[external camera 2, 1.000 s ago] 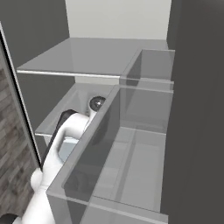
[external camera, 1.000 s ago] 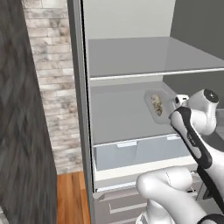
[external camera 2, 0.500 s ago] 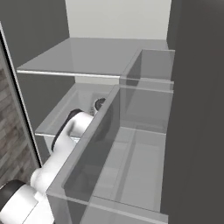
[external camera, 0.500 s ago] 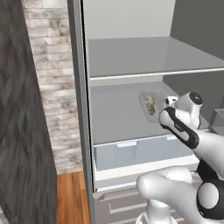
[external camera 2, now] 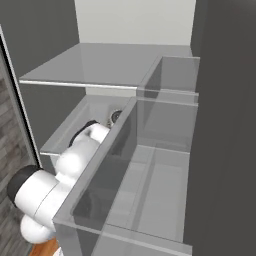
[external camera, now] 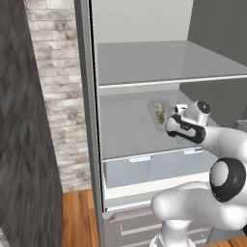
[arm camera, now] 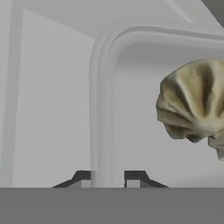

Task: Place two dumplings into each of the tupperware containers and then place the containers in the fridge.

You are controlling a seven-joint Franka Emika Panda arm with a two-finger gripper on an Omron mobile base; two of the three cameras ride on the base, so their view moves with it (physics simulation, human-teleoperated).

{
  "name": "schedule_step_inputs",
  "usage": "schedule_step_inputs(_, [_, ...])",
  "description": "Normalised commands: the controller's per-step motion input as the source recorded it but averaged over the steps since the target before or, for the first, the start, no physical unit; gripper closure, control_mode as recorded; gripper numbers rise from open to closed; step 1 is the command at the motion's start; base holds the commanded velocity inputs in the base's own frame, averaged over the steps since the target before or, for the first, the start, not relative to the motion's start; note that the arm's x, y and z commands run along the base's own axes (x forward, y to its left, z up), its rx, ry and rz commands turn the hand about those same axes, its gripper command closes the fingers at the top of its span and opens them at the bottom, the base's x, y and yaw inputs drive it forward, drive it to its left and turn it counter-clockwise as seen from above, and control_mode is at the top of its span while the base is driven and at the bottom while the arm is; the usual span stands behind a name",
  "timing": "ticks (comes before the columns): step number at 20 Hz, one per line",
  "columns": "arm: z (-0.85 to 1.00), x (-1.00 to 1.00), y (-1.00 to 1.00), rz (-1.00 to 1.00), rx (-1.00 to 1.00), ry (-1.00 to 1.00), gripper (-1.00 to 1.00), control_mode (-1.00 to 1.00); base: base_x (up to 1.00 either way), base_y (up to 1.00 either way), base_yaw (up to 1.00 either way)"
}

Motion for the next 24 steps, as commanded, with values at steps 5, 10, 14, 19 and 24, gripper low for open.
schedule_step_inputs(5, [-0.18, 0.45, 0.01, 0.0, 0.0, 0.06, 1.0, -1.0, 0.0, 0.0, 0.0])
schedule_step_inputs(10, [-0.29, 0.41, 0.04, 0.0, 0.0, 0.07, 1.0, -1.0, 0.0, 0.0, 0.0])
schedule_step_inputs(14, [-0.35, 0.37, 0.01, 0.0, 0.0, 0.01, 1.0, -1.0, 0.0, 0.0, 0.0])
schedule_step_inputs(19, [-0.02, 0.01, 0.04, 0.0, 0.0, 0.0, -1.0, -1.0, 0.0, 0.0, 0.0])
schedule_step_inputs(24, [0.0, -0.01, 0.0, 0.0, 0.0, -0.12, -1.0, -1.0, 0.0, 0.0, 0.0])
